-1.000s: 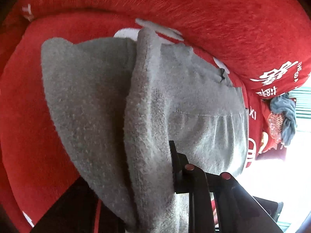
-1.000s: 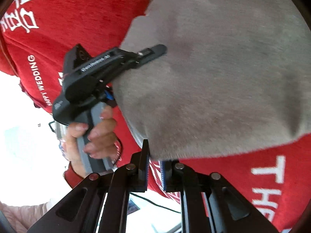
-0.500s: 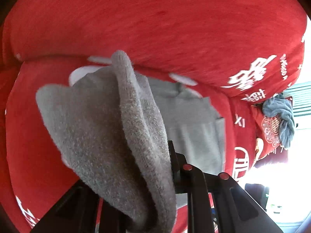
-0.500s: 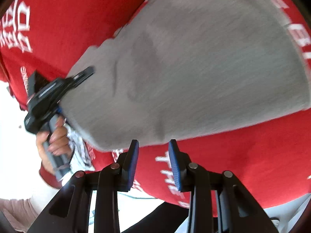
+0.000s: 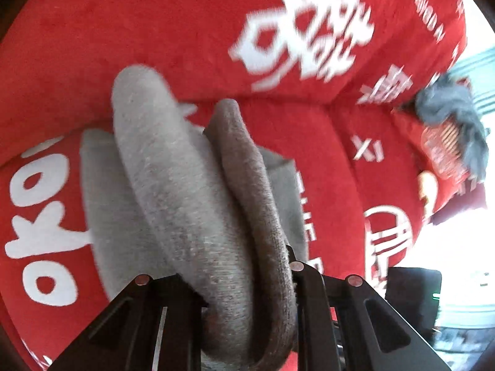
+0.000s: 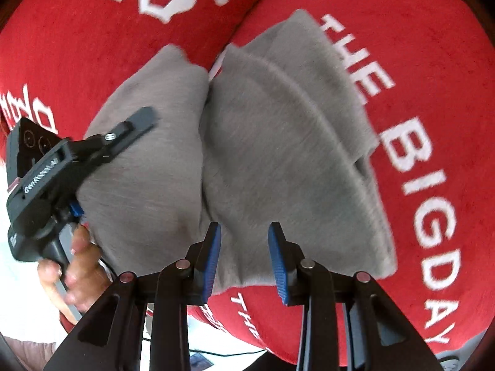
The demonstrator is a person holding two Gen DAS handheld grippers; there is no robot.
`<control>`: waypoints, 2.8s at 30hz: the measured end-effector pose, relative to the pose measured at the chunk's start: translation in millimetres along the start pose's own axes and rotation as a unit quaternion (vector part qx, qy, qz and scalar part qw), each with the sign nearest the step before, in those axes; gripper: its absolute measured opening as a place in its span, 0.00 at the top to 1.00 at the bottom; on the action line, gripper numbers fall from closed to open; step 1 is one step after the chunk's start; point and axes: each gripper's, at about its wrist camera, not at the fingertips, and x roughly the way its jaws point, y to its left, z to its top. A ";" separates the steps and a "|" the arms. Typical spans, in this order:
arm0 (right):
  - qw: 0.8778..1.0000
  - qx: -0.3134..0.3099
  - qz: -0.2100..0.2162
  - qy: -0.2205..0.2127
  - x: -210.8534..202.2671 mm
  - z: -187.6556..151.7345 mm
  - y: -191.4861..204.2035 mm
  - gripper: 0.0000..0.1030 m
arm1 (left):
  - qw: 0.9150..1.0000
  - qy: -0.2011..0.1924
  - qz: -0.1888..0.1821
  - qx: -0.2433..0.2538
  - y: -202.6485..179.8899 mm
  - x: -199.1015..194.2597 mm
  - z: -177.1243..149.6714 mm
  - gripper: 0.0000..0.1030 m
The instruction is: Fold small clothes
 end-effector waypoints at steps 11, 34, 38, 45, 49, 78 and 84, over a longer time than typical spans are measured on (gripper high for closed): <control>0.999 0.034 0.016 0.006 3.5 22.6 -37.2 0.65 | 0.991 -0.020 0.080 0.104 -60.5 19.3 -11.5 0.37; 0.994 0.076 0.009 -0.082 -110.6 13.2 -87.3 0.49 | 0.992 -0.011 0.111 -0.057 100.4 -45.1 -81.2 0.37; 0.995 -0.019 -0.053 -0.085 -111.8 0.9 -44.7 0.49 | 0.993 -0.011 0.100 -0.064 100.9 -45.6 -83.3 0.37; 0.992 -0.079 -0.087 -0.052 -63.5 67.5 -11.7 0.48 | 0.990 -0.051 0.116 -0.055 100.5 -39.1 -49.5 0.37; 0.996 -0.057 -0.071 0.002 -26.4 103.2 -24.1 0.75 | 0.990 -0.049 0.122 -0.060 102.3 -30.7 -35.8 0.37; 0.982 -0.147 -0.115 0.021 -68.4 0.6 -2.3 0.64 | 0.997 -0.003 0.074 -0.003 85.0 -58.4 -99.0 0.16; 0.978 -0.148 -0.147 0.025 -49.7 -3.8 -0.6 0.94 | 0.999 0.007 0.054 -0.002 68.5 -49.6 -109.8 0.16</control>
